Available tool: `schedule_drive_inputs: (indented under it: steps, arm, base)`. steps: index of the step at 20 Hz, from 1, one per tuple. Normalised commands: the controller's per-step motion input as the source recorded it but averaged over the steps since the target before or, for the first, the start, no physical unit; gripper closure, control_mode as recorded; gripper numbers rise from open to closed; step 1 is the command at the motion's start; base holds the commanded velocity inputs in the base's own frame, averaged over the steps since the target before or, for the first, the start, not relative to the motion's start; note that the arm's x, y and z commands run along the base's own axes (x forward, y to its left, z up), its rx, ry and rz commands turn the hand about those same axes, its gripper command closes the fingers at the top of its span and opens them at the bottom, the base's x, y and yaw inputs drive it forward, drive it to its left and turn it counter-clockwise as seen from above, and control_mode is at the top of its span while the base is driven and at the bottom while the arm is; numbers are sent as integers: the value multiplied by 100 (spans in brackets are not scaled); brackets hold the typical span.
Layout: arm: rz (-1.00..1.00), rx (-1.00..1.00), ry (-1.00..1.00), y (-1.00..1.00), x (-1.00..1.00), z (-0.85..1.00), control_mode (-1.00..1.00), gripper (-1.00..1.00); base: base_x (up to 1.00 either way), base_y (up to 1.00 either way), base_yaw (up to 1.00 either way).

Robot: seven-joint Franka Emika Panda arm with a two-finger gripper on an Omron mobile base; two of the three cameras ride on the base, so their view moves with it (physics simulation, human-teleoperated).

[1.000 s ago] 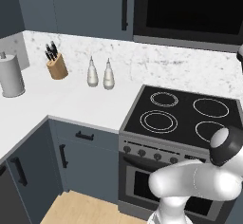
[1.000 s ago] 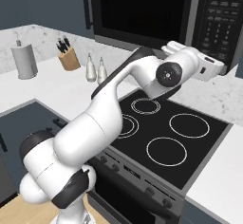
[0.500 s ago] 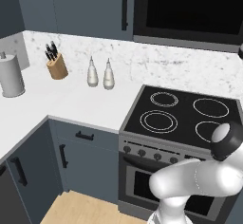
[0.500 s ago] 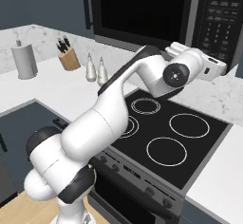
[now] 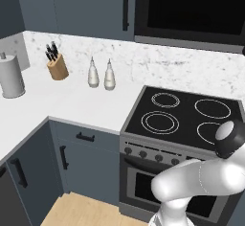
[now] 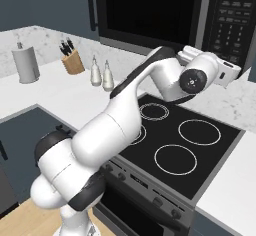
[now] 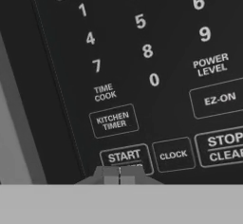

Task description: Pick the avocado from the sink and place it in the bowl. Then pick the bowl and place it in the microwave. Then close the microwave door and press the start button.

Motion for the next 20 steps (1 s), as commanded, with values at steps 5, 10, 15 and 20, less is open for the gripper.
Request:
schedule_drive_inputs:
  steps: [5,10,15,20]
  arm:
    - [0,0,1,-12,55,-1,-100,100]
    - [0,0,-1,-3,5,-1,-100,100]
    - [0,0,-11,18,-63,0,-100,100]
    - [0,0,-12,21,-67,4,-100,100]
  base:
    - [0,0,0]
    - [0,0,0]
    - [0,0,0]
    - [0,0,0]
